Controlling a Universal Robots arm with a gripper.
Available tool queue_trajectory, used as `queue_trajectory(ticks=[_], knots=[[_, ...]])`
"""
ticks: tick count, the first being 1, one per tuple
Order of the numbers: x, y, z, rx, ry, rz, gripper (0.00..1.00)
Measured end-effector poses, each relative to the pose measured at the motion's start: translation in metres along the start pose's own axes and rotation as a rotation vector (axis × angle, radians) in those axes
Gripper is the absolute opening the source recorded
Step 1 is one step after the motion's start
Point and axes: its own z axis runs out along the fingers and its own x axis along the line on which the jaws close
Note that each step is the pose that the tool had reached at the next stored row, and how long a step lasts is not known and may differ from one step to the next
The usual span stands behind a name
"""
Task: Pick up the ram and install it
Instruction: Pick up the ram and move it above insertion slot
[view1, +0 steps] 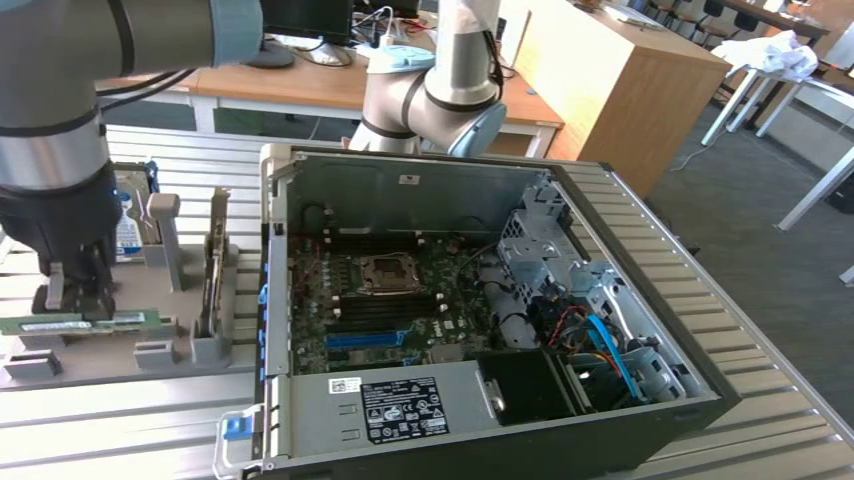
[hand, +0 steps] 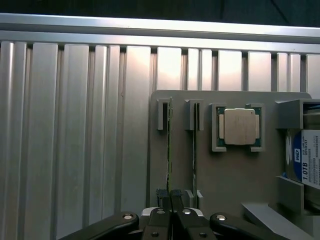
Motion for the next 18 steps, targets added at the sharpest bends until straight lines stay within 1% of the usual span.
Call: queue_trajectory(ticks=[14,18], knots=[[-0.001,0.0006,-0.0312,0.0000,0.0000,0.000,0.11],[-0.001,0.0007,-0.0387,0.0000,0.0000,0.000,0.11]])
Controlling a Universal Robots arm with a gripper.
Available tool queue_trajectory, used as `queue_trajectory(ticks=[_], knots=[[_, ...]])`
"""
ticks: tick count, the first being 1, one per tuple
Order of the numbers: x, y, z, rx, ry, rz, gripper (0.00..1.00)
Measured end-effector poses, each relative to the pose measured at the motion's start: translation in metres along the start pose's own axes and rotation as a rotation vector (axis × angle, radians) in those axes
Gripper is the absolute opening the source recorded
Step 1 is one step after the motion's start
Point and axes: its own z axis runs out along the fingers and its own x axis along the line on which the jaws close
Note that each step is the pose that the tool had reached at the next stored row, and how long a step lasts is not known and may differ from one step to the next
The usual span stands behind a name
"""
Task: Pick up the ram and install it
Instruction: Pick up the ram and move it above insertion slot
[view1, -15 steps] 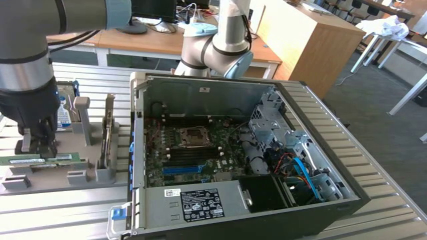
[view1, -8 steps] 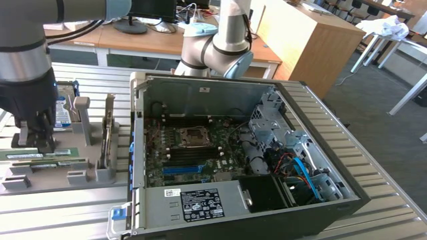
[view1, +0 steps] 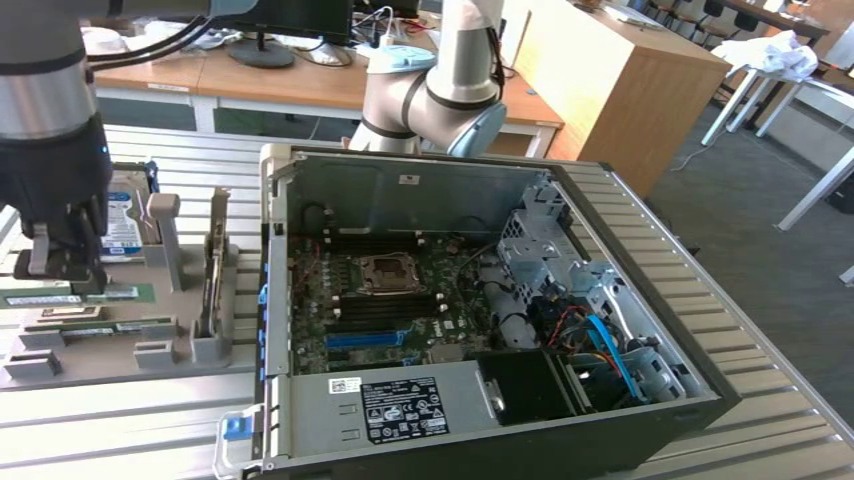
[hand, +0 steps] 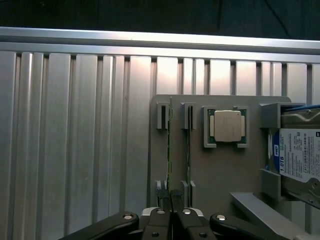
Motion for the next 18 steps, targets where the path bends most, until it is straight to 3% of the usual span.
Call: queue_trajectory(ticks=[18], knots=[[-0.001,0.0007,-0.0355,0.0000,0.0000,0.000,0.11]])
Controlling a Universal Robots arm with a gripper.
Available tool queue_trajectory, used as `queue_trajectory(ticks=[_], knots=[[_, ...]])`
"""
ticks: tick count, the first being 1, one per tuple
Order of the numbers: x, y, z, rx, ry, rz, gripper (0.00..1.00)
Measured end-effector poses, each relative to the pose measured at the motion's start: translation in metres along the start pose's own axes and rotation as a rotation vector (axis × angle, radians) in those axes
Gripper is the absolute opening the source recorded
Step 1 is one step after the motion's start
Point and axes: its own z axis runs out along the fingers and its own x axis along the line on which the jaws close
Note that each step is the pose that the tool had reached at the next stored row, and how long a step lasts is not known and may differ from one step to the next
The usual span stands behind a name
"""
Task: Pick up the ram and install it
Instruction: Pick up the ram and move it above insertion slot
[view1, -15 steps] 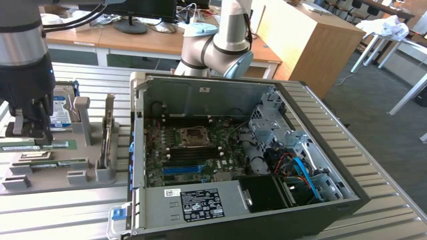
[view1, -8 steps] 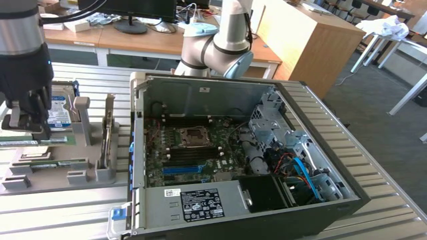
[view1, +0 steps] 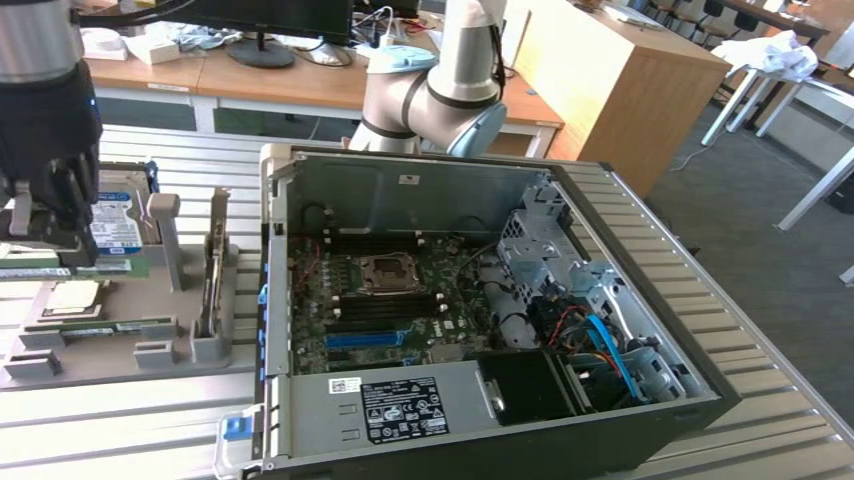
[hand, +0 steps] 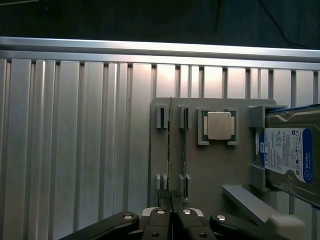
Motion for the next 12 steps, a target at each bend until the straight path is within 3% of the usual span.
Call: queue_trajectory(ticks=[12], knots=[[0.000,0.0005,-0.0170,0.0000,0.0000,0.000,0.11]])
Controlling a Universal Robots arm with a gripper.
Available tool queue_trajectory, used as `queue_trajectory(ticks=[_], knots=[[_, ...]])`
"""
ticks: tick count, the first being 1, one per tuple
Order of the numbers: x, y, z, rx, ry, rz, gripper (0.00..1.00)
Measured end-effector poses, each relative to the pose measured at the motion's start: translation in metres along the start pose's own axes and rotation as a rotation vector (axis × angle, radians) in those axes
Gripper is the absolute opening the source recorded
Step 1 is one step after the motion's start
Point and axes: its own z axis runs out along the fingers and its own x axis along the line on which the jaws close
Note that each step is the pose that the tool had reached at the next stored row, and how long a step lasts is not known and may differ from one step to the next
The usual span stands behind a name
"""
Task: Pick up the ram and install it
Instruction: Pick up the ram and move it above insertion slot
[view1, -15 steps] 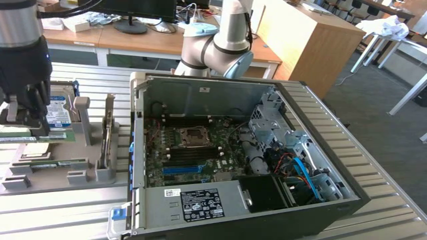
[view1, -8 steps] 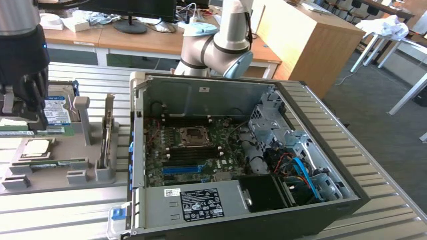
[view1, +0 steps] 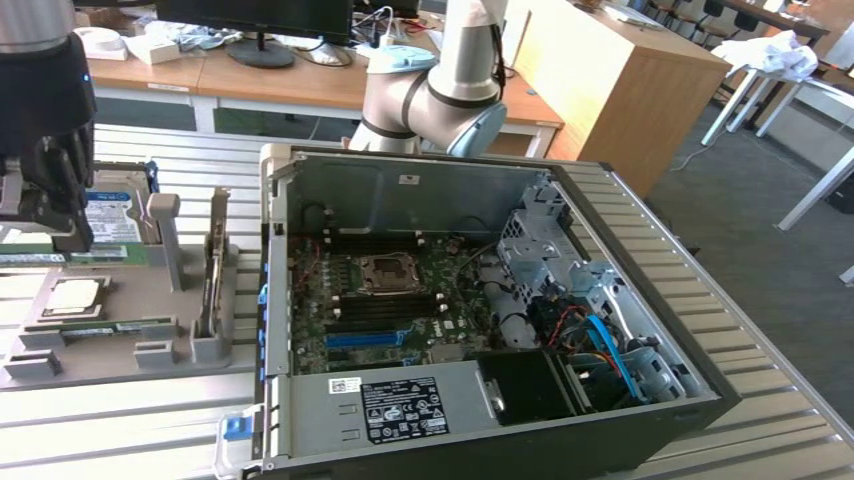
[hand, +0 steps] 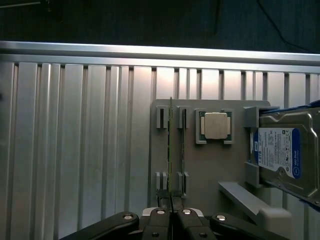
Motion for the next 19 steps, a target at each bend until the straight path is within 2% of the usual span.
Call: queue_trajectory(ticks=[19], knots=[[0.000,0.0008,-0.0214,-0.0001,0.0000,0.000,0.11]])
